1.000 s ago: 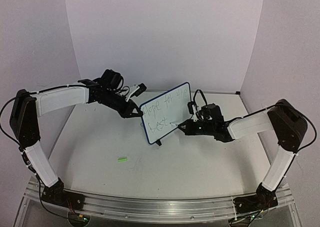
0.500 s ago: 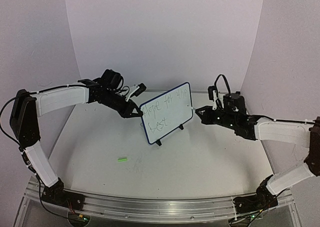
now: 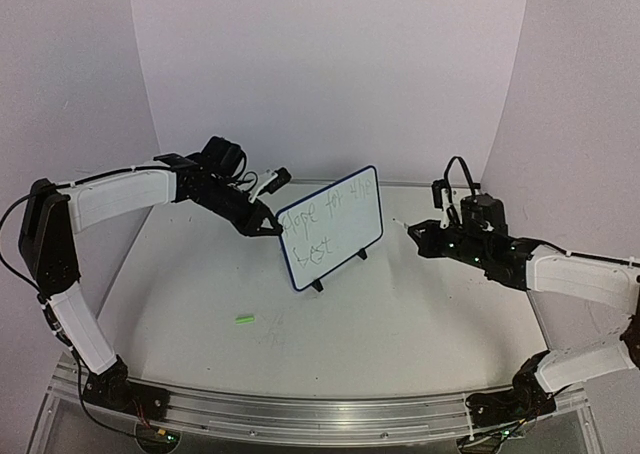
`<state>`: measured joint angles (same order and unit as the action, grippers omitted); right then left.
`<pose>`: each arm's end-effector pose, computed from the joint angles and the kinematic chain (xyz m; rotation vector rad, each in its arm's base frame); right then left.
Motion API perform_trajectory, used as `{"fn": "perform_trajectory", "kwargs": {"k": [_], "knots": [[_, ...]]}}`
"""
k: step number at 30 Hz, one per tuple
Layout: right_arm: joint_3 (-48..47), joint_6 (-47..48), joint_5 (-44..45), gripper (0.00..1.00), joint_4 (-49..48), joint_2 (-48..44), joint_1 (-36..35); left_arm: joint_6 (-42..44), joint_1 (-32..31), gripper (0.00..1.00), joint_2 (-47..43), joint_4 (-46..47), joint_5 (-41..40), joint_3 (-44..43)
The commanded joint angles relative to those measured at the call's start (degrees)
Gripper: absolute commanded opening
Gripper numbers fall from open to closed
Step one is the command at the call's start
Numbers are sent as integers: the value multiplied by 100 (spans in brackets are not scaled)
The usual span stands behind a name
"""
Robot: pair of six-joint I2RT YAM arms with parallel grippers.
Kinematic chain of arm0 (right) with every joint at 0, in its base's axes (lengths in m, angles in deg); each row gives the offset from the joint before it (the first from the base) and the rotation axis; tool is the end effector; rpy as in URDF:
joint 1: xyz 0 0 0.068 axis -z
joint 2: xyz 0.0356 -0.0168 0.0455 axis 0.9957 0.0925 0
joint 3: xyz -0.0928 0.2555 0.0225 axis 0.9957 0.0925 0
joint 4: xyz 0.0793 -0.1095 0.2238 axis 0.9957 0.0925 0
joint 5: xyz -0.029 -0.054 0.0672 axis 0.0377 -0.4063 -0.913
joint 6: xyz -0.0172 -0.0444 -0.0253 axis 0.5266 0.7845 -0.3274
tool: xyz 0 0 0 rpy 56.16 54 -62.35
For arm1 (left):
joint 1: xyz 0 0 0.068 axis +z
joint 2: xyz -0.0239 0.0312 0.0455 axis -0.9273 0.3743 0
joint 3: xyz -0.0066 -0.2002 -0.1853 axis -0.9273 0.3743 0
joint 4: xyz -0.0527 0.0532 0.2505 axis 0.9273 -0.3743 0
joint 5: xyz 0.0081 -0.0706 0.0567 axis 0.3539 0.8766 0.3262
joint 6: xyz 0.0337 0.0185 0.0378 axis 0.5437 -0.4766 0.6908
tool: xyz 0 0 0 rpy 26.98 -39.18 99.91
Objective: Write a sentence on the whiteboard
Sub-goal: Pick up the pen cap from the center of the board.
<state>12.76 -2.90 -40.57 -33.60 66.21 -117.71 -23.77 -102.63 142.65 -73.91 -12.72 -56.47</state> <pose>0.2322 0.1539 0.2521 -0.2893 1.9799 0.6618 0.2982 -0.2279 0.2807 1.1585 2.1846 -0.8354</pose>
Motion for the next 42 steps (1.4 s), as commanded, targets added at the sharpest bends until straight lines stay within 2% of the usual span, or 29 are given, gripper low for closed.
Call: {"fn": "perform_trajectory", "kwargs": {"k": [1, 12, 16, 21, 25, 29, 32, 38, 42], "knots": [[75, 59, 172, 0, 30, -292, 14, -50, -49, 0, -404, -546, 150, -74], [105, 40, 127, 0, 99, -450, 14, -231, -46, 2, -560, -432, 101, 214], [103, 76, 118, 0, 171, -573, 14, -369, -46, 15, -748, -264, -140, 431], [135, 125, 132, 0, 254, -734, 11, -646, -46, 51, -1207, -70, -435, 866], [174, 150, 102, 0, 287, -848, 13, -943, -46, 66, -1838, 82, -793, 1369], [219, 234, -198, 0, 287, -957, 14, -1520, -50, 70, -2774, 655, -1087, 2214], [273, 296, -596, 0, 295, -1067, 13, -1878, -67, 70, -3154, 1122, -1266, 2894], [268, 285, -888, 0, 576, -1315, 14, -2368, -288, 69, -3110, 1757, -1415, 3820], [307, 215, -875, 0, 610, -1395, 13, -2461, -458, 69, -2635, 2147, -1353, 4049]]}}
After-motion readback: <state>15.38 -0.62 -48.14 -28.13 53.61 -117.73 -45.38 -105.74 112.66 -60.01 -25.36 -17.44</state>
